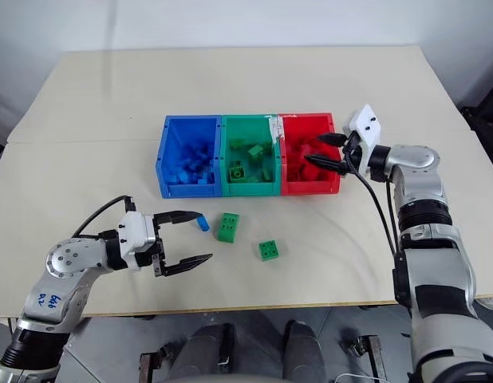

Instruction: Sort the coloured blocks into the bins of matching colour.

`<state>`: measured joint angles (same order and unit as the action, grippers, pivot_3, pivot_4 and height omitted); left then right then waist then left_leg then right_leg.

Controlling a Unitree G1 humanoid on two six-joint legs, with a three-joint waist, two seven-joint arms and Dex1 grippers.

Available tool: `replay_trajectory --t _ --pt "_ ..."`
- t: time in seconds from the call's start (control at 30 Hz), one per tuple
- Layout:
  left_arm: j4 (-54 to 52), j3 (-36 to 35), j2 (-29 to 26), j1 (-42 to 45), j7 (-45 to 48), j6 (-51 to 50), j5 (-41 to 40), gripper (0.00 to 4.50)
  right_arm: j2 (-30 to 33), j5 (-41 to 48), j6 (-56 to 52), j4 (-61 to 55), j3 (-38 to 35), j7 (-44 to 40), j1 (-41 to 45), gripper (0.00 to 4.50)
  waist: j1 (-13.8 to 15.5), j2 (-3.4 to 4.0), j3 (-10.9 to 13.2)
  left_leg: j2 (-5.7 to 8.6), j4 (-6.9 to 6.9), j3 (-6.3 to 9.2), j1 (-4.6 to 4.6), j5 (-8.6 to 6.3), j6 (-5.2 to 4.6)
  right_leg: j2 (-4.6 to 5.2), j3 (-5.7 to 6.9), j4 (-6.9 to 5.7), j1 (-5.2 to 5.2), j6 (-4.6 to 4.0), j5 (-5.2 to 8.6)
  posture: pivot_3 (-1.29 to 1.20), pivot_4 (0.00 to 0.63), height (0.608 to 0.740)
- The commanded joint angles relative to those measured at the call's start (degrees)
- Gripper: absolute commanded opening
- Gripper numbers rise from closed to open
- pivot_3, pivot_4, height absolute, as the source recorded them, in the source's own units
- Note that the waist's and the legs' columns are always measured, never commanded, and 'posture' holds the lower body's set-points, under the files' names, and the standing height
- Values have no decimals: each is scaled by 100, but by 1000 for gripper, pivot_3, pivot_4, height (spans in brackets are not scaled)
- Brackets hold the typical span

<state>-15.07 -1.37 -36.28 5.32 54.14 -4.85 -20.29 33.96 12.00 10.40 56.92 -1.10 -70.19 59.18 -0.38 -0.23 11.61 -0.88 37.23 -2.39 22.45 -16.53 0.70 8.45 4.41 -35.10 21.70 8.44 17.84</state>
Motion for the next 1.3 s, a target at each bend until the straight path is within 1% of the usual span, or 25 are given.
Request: replay_trajectory --t 0.03,0.13,0.23,0.3,0.37,0.57,0.7,0.77,0.83,0.9,1.0,1.1,1.2,1.3 --pt "-107 -147 11 -126 -64 136 -25 4500 248 333 69 -393 -315 -638 -186 4488 8 0 0 0 1 0 0 0 0 0 0 0 0 1 0 0 150 740" --pt "-71 -228 -2 -211 -91 180 -45 4500 462 582 -21 -909 -479 -1196 -661 4488 42 0 0 1 5 4 0 0 -1 0 3 2 -6 1 -1 0 150 740" --pt "83 -454 -65 -342 -85 275 -79 4500 740 814 119 -1629 -644 -1696 -1548 4488 37 -1 0 2 9 5 1 -2 -4 1 2 4 -10 6 -3 0 150 740" --pt "161 -563 -90 -403 -68 331 -92 4500 877 846 211 -1903 -684 -1819 -1967 4488 30 0 0 2 7 4 -1 -3 -4 0 2 4 -11 6 -3 0 150 740" --pt "294 -729 -140 -501 -6 362 -156 4500 1153 954 461 -2014 -762 -2114 -2593 4488 29 0 0 1 7 -1 -4 -3 -4 1 2 3 -11 6 -3 0 150 740" --pt "427 -939 -356 -663 176 378 -147 4500 1662 1126 685 -1901 -1224 -2118 -3673 4488 17 0 0 -5 14 -21 -20 -3 -4 2 0 10 -13 8 -4 0 150 740" --pt "371 -1029 -410 -699 228 323 -220 4500 1655 1253 737 -2143 -1291 -2061 -4039 4488 4 0 0 -10 17 -29 -29 -2 -3 3 -4 7 -14 5 -6 0 150 740" --pt "337 -1049 -400 -716 223 321 -212 4500 1569 1341 665 -2418 -1243 -2042 -4152 4488 -5 0 0 -12 17 -34 -33 -2 -2 3 -6 5 -14 4 -6 0 150 740" --pt "274 -1032 -369 -737 194 313 -206 4500 1421 1448 267 -3048 -976 -2011 -4200 4488 -17 0 0 -14 17 -34 -36 -2 -1 3 -6 2 -14 4 -7 0 150 740" --pt "168 -981 -343 -767 192 269 -229 4500 1240 1550 -124 -3629 -683 -1987 -4128 4488 -29 0 0 -17 18 -34 -36 -2 0 3 -6 0 -13 3 -7 0 150 740" --pt "24 -878 -300 -751 207 229 -256 4500 1053 1513 -623 -4174 -169 -2031 -3872 4488 -6 0 0 -18 19 -31 -35 -2 1 4 -6 -2 -13 2 -8 0 150 740" --pt "-100 -749 -276 -692 267 106 -359 4500 839 1224 -878 -4268 366 -1943 -3462 4488 17 0 0 -16 23 -29 -32 -3 0 6 -6 -1 -12 2 -8 0 150 740" --pt "-211 -611 -271 -652 323 117 -352 4500 417 1070 -924 -4158 824 -1957 -3049 4488 35 -1 0 -16 23 -24 -30 -3 1 6 -2 -1 -12 1 -9 0 150 740" --pt "-270 -566 -255 -648 336 198 -312 4500 102 875 -889 -4000 1185 -2025 -2839 4488 29 -1 0 -13 21 -22 -27 -4 1 6 0 0 -10 1 -9 0 150 740"
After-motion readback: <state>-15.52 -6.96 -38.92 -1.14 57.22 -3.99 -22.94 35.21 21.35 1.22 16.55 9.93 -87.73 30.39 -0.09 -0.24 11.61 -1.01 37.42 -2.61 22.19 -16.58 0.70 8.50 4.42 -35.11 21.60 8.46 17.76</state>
